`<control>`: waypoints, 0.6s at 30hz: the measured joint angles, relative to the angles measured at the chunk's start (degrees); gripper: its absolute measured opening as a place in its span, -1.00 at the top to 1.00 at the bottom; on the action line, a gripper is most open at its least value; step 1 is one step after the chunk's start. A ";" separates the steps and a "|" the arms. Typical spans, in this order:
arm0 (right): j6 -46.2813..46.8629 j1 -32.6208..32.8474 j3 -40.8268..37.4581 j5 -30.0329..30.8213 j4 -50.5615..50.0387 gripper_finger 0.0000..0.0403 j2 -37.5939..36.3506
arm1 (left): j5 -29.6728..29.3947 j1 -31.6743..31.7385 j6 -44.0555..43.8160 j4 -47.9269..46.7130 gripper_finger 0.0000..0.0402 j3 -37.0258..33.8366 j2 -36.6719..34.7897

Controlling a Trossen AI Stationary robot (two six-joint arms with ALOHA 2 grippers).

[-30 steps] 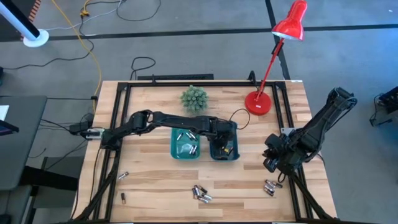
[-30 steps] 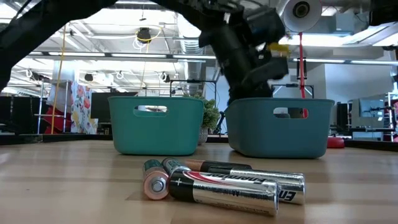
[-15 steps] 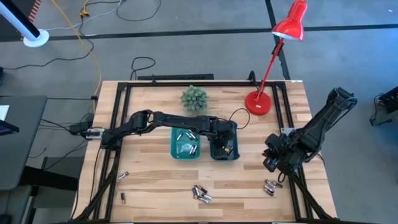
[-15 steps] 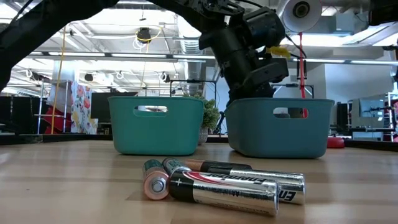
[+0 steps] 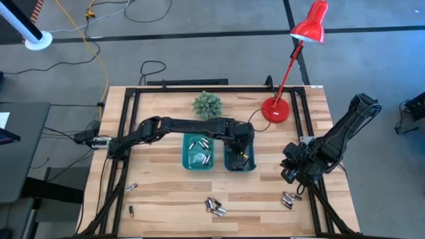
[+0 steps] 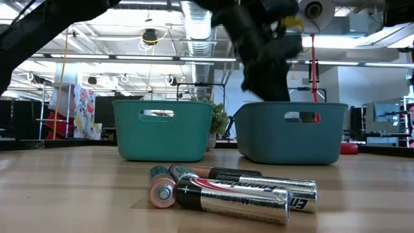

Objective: Sort batteries
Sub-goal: Put the silver battery into the green bin

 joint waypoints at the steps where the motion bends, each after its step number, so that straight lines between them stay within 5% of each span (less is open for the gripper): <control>1: -0.01 0.00 0.00 0.00 0.03 0.54 0.00 | -0.40 0.00 0.01 -1.87 0.37 2.06 0.00; 5: -0.02 0.00 0.00 0.00 0.18 0.54 0.02 | -4.19 -0.24 -1.30 -13.05 0.37 9.72 -0.38; 13: -0.15 0.00 -0.32 0.02 0.37 0.54 0.28 | -12.03 -2.66 -8.53 -35.81 0.37 3.09 -11.14; 18: -0.57 0.02 -0.35 0.02 0.33 0.54 0.72 | -12.79 -4.89 -14.47 -40.51 0.37 -7.21 -20.12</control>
